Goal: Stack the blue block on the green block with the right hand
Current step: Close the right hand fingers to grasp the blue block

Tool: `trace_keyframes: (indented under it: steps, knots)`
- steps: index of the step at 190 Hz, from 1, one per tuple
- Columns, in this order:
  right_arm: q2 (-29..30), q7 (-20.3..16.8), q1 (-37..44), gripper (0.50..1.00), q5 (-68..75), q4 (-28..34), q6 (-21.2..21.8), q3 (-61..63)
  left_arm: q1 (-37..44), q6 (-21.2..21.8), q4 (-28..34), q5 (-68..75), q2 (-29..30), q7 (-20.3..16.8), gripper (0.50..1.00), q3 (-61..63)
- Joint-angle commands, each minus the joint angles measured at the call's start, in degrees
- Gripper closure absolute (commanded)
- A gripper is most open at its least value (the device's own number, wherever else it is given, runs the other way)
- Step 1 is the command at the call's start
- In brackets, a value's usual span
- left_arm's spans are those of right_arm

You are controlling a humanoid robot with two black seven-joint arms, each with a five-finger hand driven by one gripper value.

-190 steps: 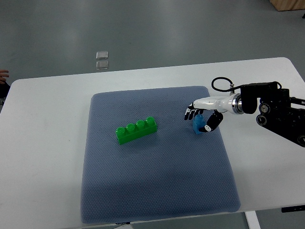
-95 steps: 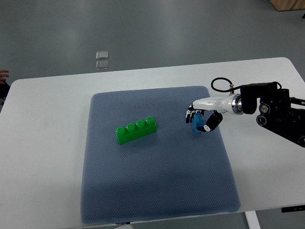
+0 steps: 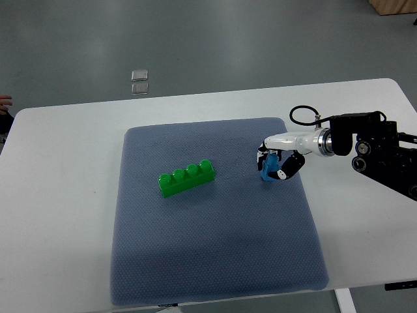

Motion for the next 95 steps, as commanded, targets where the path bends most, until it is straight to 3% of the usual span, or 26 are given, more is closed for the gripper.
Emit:
trace_keyframes:
  steps: [1,33,95]
  knots:
    - [-0.09,0.00,-0.01,0.916,0.00,-0.01,-0.06,0.00,0.00,0.00,0.00,0.00,0.00,0.00,0.500,-0.02]
    - [0.00,0.00,-0.27,0.957,-0.09,-0.01,-0.06,0.00,0.00,0.00,0.00,0.00,0.00,0.00,0.500,-0.02]
    - [-0.09,0.08,0.43,0.957,-0.36,-0.09,-0.94,0.88,0.00,0.00,0.00,0.00,0.00,0.00,0.500,-0.02]
